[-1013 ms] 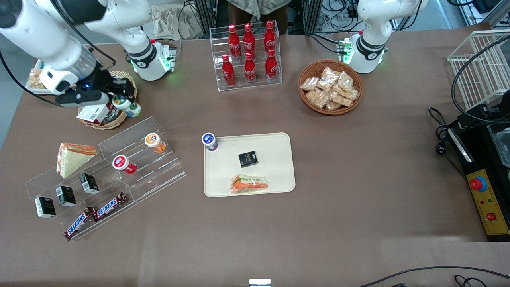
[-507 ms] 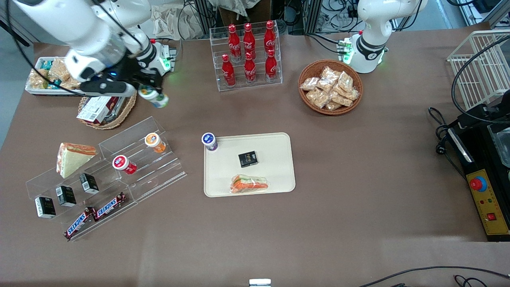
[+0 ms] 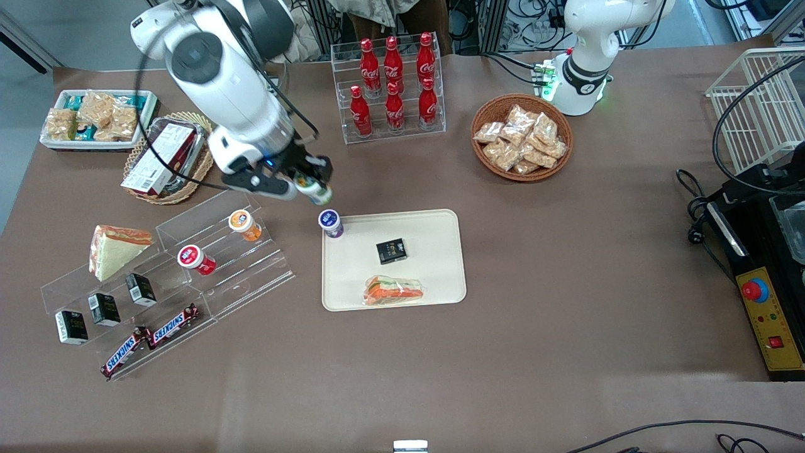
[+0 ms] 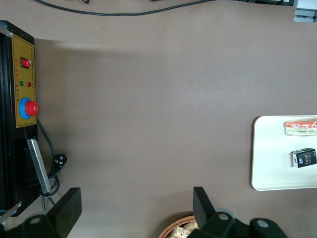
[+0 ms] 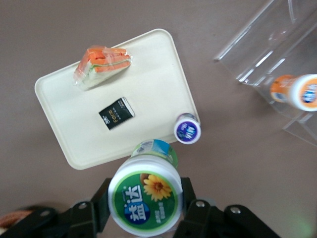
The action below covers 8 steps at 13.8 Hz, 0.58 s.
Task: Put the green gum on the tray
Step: 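Lift the green gum bottle and carry it toward the cream tray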
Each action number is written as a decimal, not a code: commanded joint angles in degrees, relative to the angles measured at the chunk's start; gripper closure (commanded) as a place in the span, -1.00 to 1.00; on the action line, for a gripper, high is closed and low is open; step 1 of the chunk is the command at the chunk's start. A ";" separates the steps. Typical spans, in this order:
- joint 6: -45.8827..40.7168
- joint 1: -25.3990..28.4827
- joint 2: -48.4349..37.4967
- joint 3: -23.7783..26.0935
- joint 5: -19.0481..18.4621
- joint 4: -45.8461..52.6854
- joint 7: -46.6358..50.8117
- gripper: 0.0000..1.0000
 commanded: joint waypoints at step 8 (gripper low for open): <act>24.91 2.82 13.10 -0.68 -1.36 -8.97 3.48 0.55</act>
